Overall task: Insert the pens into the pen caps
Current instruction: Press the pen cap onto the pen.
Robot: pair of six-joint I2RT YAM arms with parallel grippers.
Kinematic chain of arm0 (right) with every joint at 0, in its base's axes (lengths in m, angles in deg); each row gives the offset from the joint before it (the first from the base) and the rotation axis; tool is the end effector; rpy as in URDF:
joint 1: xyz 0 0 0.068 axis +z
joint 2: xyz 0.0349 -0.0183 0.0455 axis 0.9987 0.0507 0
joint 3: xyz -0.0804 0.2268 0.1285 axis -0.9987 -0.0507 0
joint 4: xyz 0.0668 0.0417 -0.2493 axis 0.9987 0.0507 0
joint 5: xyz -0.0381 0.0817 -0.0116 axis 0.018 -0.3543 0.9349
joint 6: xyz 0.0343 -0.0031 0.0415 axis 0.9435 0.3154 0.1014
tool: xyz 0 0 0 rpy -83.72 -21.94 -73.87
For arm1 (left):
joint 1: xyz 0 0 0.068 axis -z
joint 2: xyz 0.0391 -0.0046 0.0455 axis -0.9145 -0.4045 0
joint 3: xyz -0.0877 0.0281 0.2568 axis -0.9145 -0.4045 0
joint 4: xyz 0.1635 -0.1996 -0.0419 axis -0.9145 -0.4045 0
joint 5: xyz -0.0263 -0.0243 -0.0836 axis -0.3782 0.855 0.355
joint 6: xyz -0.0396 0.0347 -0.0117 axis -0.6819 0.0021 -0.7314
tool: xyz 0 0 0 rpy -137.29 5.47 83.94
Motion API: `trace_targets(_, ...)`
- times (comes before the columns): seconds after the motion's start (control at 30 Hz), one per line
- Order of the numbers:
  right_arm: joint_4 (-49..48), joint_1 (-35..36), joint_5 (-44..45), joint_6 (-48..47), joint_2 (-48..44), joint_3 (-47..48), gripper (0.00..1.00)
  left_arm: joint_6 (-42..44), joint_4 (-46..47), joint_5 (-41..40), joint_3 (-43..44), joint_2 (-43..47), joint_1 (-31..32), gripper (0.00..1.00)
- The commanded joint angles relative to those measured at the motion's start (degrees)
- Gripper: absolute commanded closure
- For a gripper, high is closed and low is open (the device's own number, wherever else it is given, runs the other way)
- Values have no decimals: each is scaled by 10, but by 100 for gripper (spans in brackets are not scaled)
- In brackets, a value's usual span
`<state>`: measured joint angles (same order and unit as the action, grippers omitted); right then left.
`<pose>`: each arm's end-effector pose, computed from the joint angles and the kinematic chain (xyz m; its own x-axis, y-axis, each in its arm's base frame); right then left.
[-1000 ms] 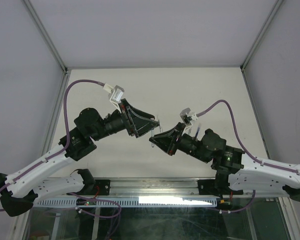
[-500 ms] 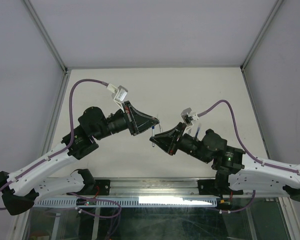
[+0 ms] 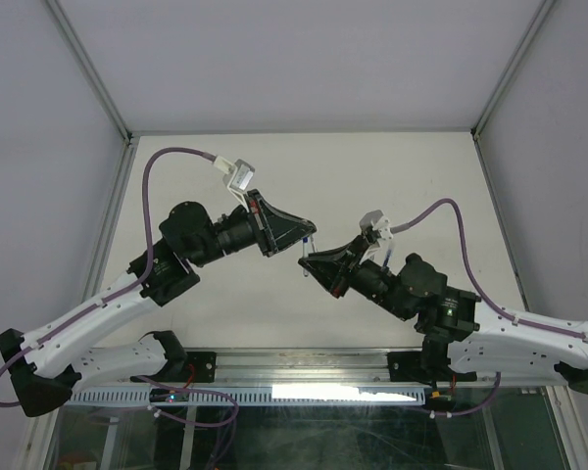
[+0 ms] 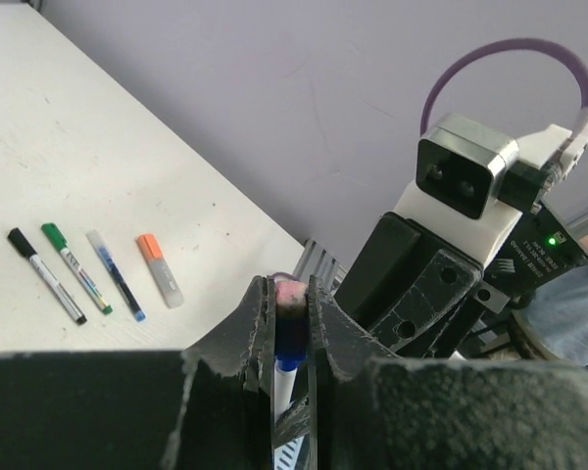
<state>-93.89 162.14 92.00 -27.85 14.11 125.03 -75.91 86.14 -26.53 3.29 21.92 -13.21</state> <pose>0.0578 0.1726 0.3551 -0.2696 0.2535 -0.9290 -0.7889 0.4951 0.3640 0.1262 -0.1793 0.3980 -0.5341 -0.2585 -0.8049 0.7314 0.3362 -0.5933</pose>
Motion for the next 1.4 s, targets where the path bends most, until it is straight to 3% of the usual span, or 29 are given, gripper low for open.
trace_targets(0.0, -161, -3, 76, -86, -12, 26, 100, -14, -12, 58, 18, -14, 5, 100)
trace_targets(0.27, -136, -28, 69, -139, 17, 115, 100, -3, -19, 61, -3, -32, 10, 100)
trace_targets(0.93, -119, -183, -42, -122, 120, 315, 100, 24, -51, 23, -5, -68, 61, 100)
trace_targets(1.37, -118, -205, -87, -136, 159, 406, 100, 22, -52, 26, -15, -74, 63, 100)
